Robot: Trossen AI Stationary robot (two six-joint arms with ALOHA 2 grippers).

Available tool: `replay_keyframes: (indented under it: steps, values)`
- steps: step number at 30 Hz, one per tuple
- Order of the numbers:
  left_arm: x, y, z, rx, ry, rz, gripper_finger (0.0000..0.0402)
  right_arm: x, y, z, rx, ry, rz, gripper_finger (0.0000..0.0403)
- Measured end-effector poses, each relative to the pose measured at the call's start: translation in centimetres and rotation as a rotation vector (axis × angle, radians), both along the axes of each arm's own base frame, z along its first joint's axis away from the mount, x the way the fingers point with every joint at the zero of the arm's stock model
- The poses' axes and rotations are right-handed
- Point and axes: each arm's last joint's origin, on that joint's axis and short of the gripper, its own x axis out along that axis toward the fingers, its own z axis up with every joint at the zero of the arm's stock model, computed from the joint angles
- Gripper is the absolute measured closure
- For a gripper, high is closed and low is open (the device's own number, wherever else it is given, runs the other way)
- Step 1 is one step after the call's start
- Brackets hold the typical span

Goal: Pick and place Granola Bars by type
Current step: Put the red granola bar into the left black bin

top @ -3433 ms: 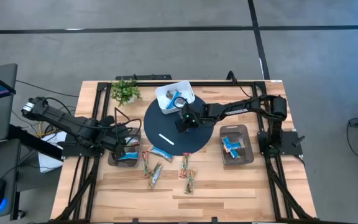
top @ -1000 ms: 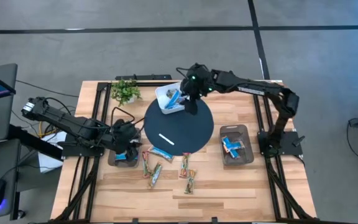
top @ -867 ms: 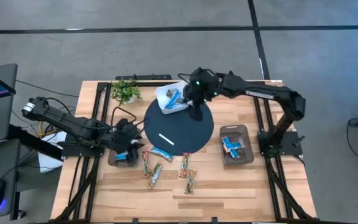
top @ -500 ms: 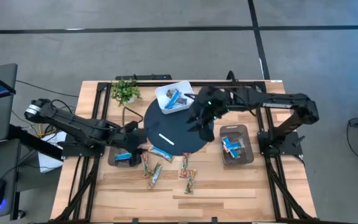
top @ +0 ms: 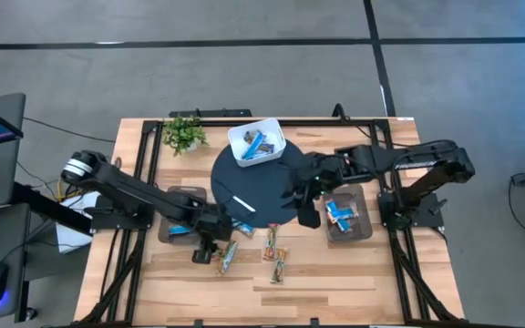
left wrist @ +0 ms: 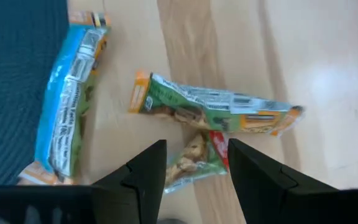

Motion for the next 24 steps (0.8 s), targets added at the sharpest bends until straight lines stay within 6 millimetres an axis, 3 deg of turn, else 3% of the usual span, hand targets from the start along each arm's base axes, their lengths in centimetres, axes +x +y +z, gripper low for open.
replay_keyframes:
  steps: [4, 13, 24]
  values:
    - [0.6, -0.2, -1.5, 0.016, 0.042, -0.002, 0.0237, -0.5, 0.9, -0.2, 0.004, 0.033, -0.015, 0.0284]
    - [0.4, -0.2, -1.9, 0.041, 0.064, -0.054, 0.0237, -1.3, 2.8, -0.6, -0.053, 0.087, -0.040, 0.0285]
    - [-0.7, -1.2, -2.1, 0.223, 0.062, -0.346, 0.0237, -1.5, 3.6, -0.6, -0.074, 0.086, -0.075, 0.0285]
